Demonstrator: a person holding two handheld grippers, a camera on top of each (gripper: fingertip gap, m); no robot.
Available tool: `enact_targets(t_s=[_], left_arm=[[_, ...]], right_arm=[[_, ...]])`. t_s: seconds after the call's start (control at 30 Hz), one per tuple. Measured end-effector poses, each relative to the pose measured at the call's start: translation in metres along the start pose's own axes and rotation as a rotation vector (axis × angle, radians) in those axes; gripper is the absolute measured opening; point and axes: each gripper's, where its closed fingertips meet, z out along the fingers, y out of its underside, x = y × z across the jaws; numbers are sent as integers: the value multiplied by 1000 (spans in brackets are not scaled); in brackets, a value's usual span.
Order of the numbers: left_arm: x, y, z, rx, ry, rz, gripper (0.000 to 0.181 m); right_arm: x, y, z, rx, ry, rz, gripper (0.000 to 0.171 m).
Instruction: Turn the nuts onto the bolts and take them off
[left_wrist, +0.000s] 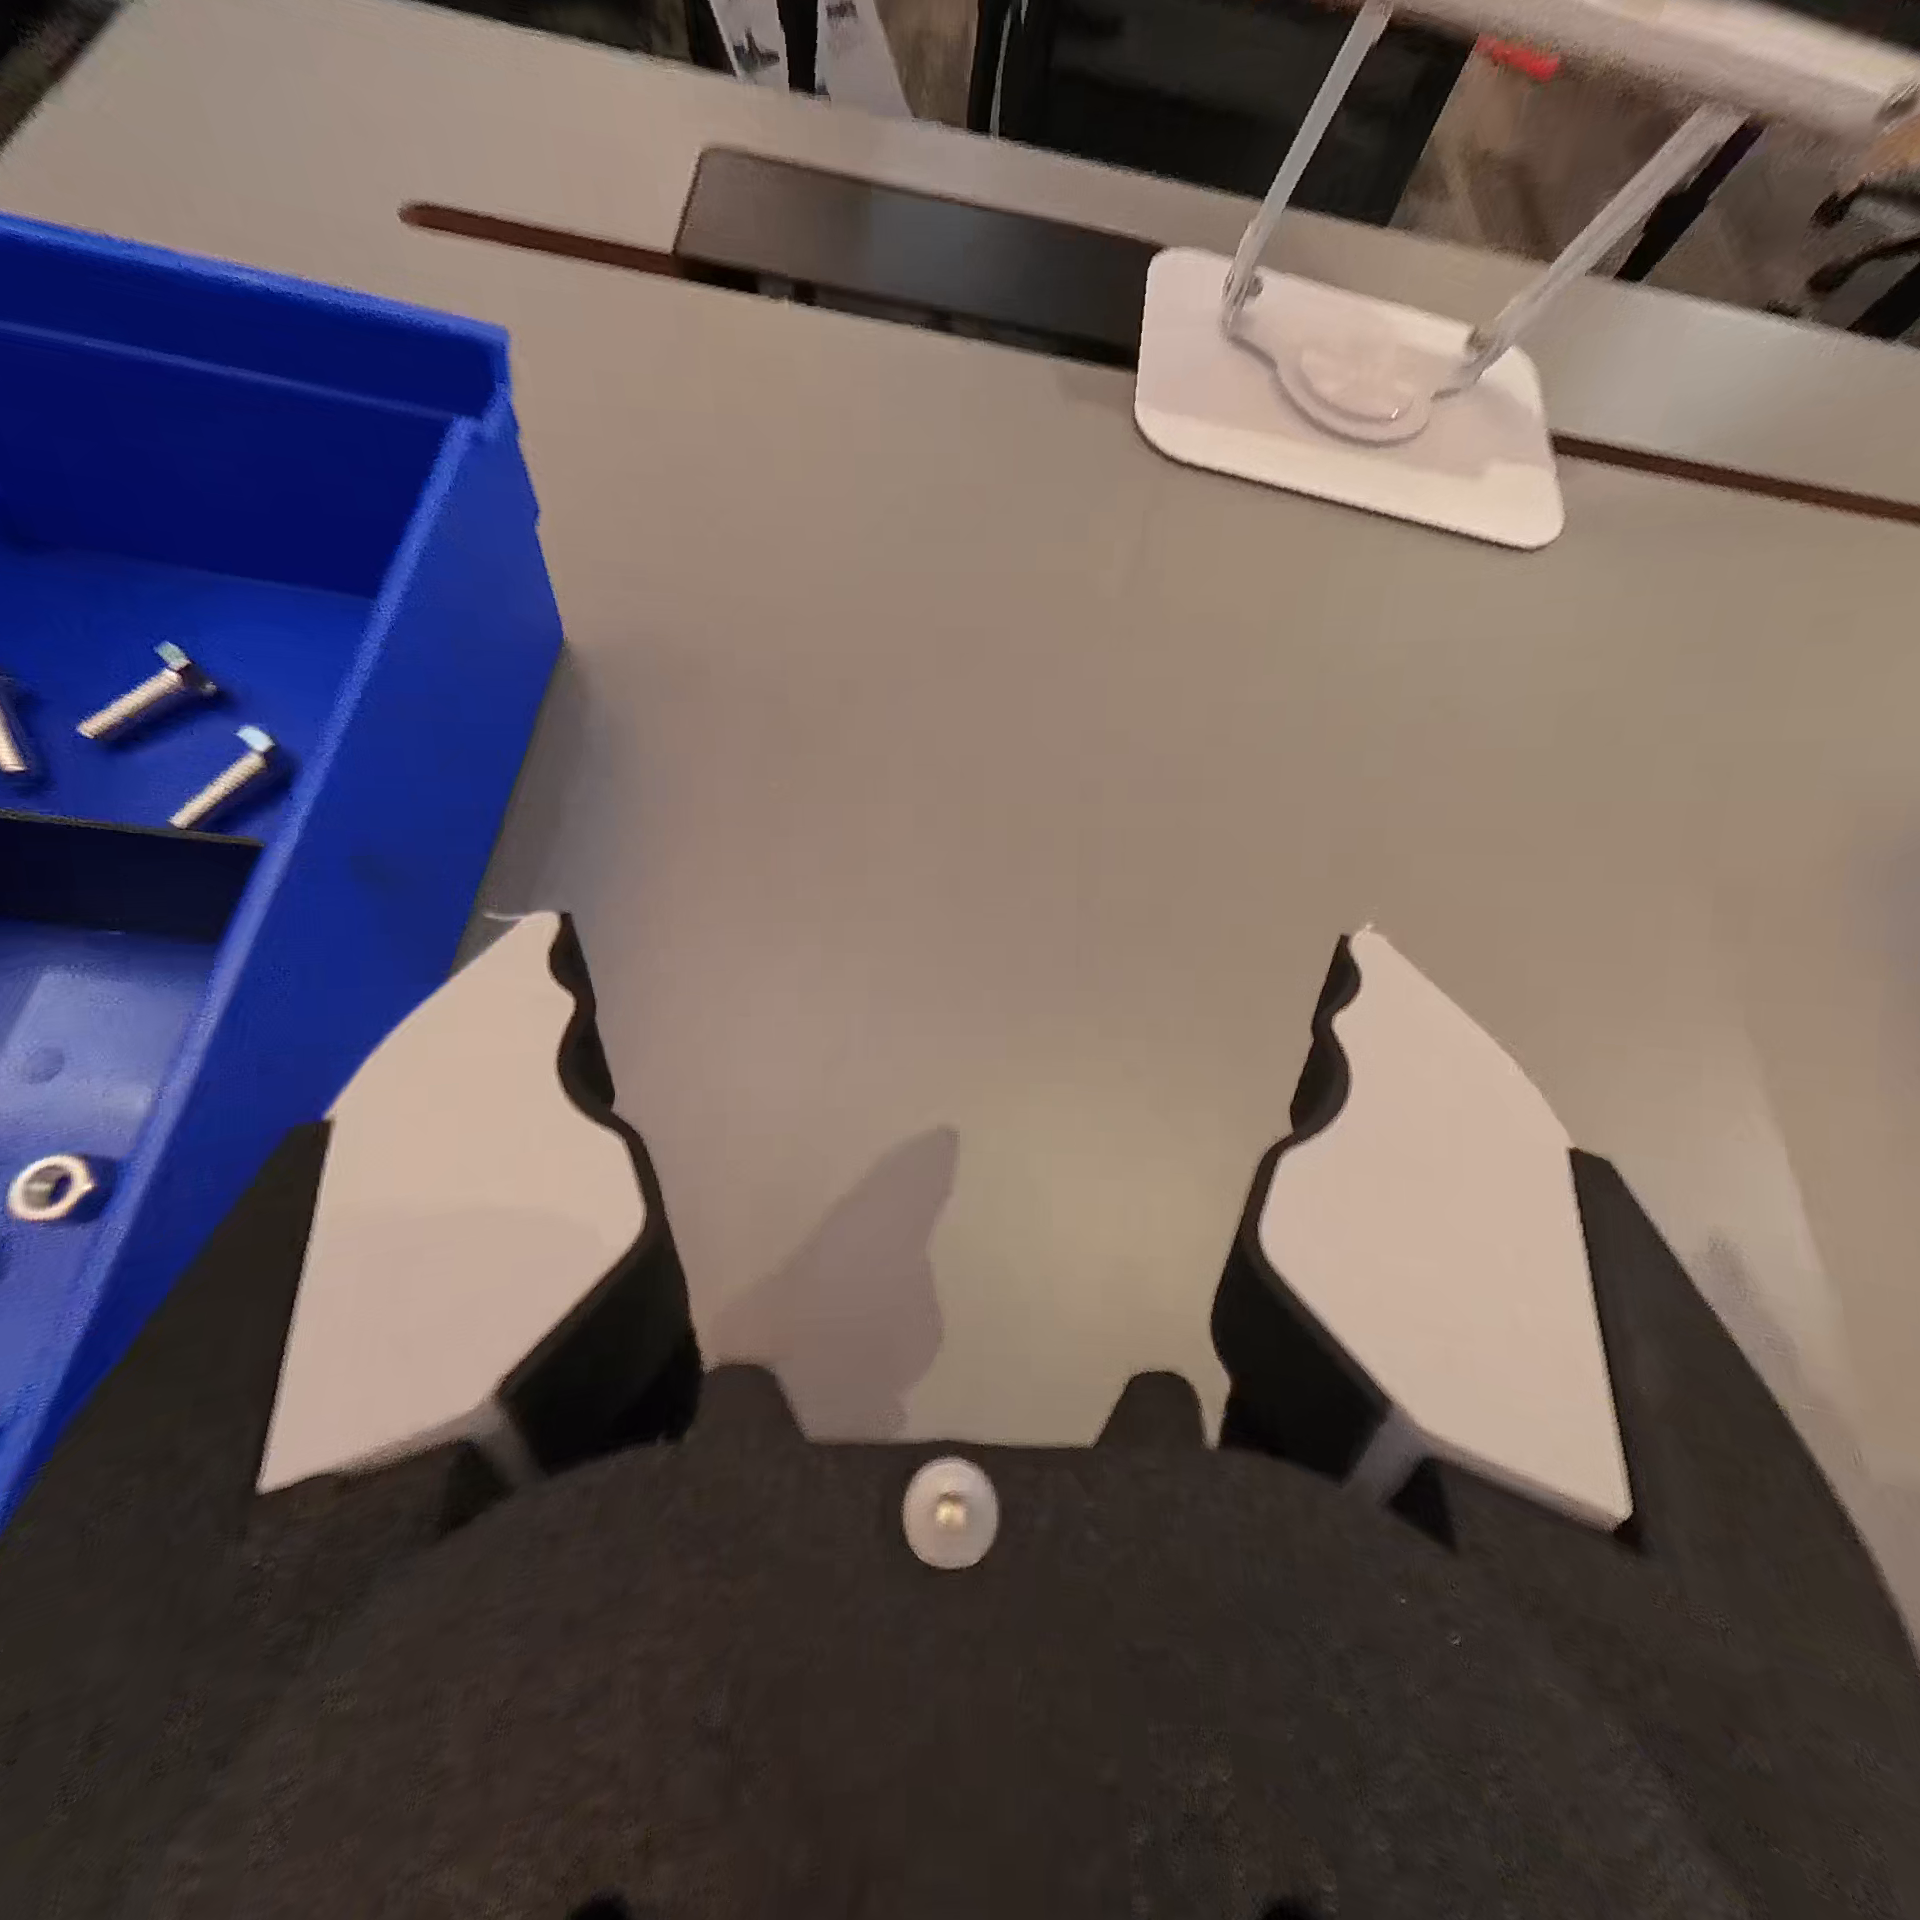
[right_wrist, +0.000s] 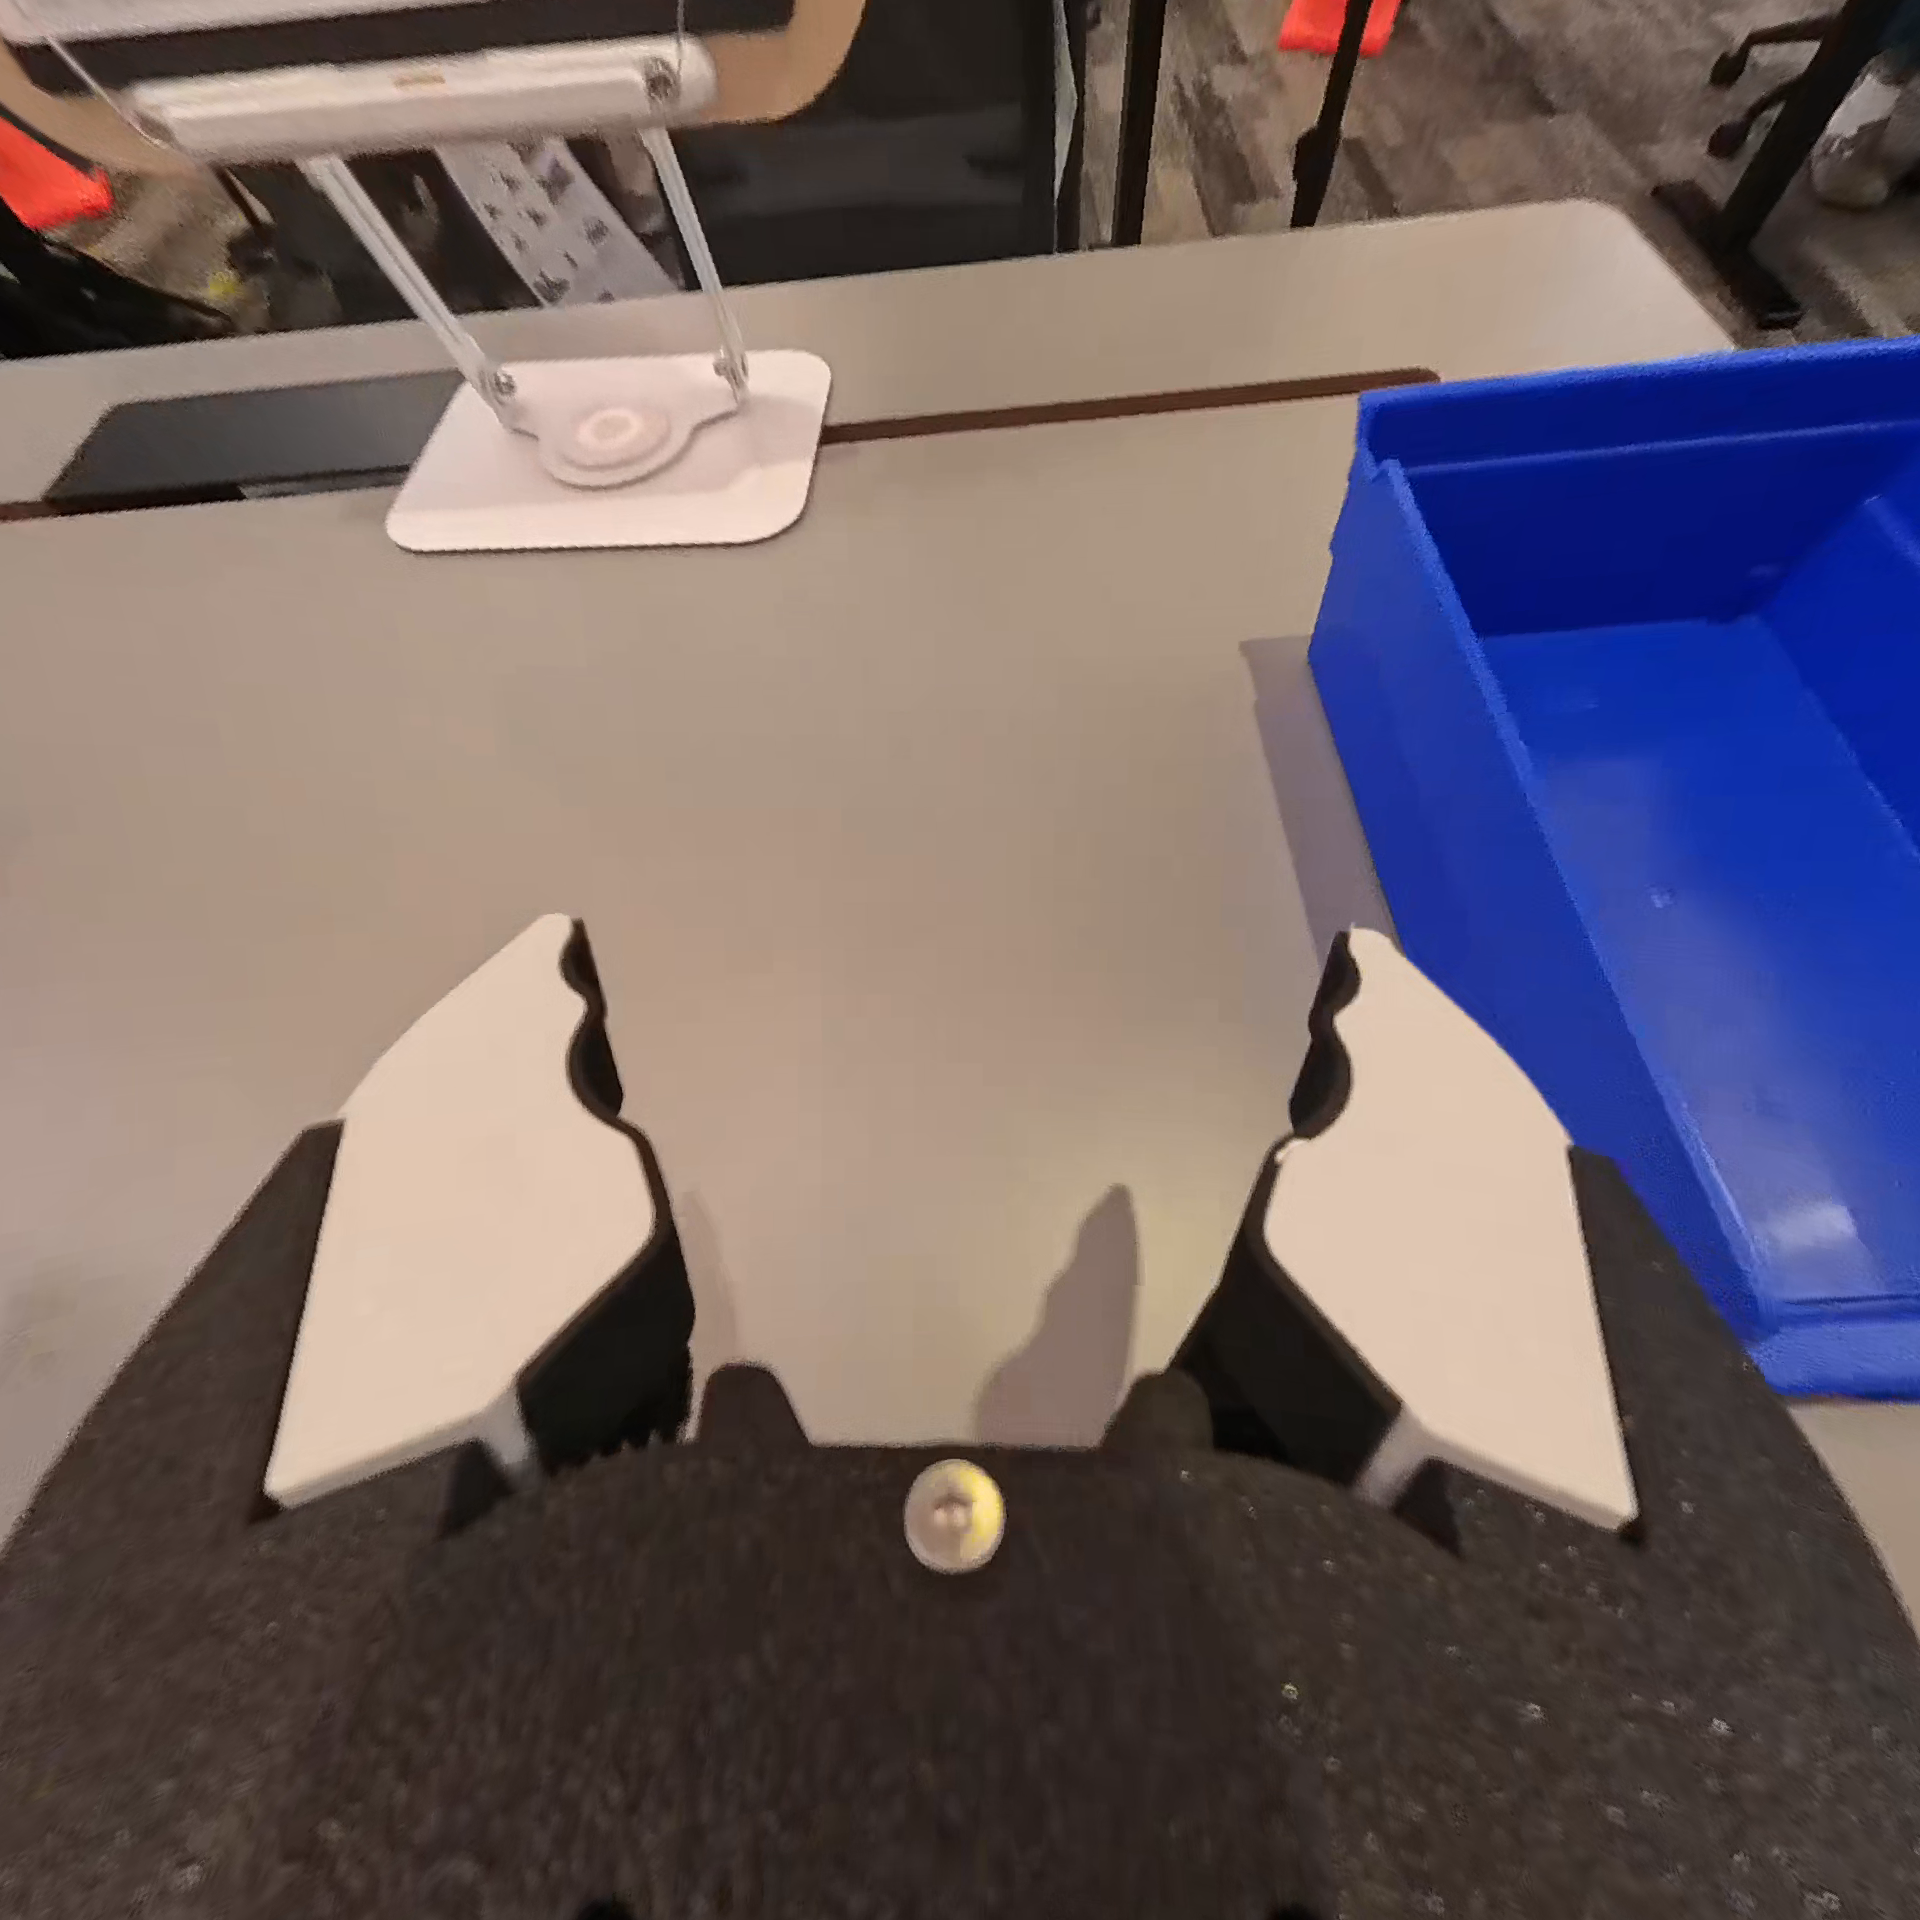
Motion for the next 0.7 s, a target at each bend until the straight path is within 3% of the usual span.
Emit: enact_targets(t_s=[0.37, 0.7], left_arm=[[1, 44, 80, -183, -29, 25, 120], [-10, 67, 116, -266, -66, 36, 119]], right_arm=[[7, 34, 75, -147, 49, -27, 121], [7, 56, 114, -226, 68, -56, 119]])
